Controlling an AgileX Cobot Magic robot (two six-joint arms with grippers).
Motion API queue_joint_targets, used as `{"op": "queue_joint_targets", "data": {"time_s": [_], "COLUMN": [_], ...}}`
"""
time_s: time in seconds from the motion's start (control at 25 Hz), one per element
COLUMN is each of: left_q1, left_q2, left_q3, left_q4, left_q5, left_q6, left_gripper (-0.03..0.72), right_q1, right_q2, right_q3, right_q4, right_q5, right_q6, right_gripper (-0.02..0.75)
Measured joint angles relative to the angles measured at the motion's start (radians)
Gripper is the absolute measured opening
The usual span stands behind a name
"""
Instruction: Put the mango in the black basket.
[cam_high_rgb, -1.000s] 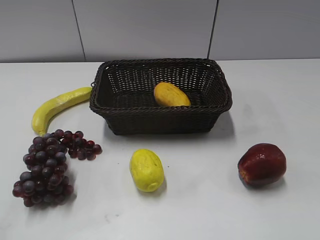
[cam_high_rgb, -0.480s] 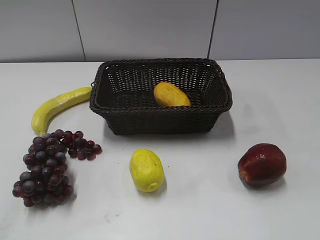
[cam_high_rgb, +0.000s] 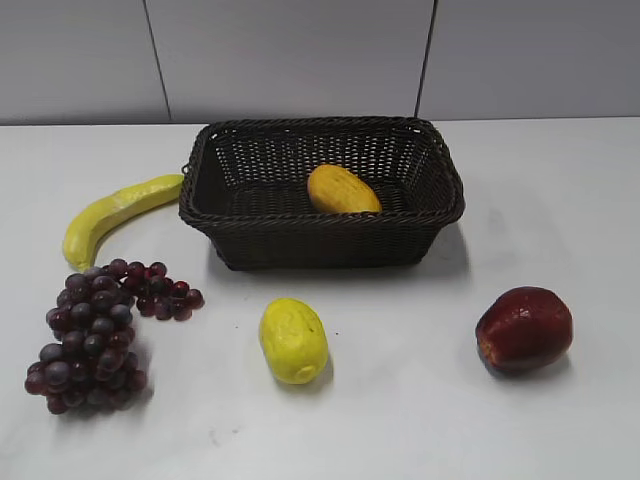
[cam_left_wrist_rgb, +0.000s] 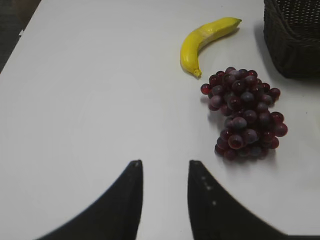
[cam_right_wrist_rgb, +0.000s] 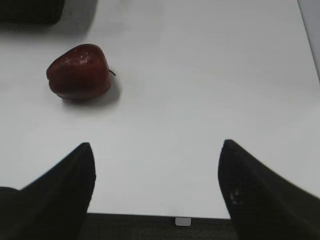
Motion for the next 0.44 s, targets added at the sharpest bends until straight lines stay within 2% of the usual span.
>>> {"op": "queue_joint_targets", "data": {"time_s": [0.16, 0.44], "left_q1": [0.000, 0.000], "left_q2": [0.000, 0.000], "left_q3": [0.000, 0.000], "left_q4": [0.000, 0.000], "left_q5": [0.000, 0.000], "left_q6": [0.000, 0.000], "left_gripper": [0.231, 0.231], "right_q1": [-0.044, -0.046], "right_q2": [-0.101, -0.161], "right_q3": [0.000, 0.000], "right_q4": [-0.001, -0.001], "right_q5": [0.001, 0.002], "right_q6": [0.000, 0.000], "right_gripper": [0.589, 0.589]}}
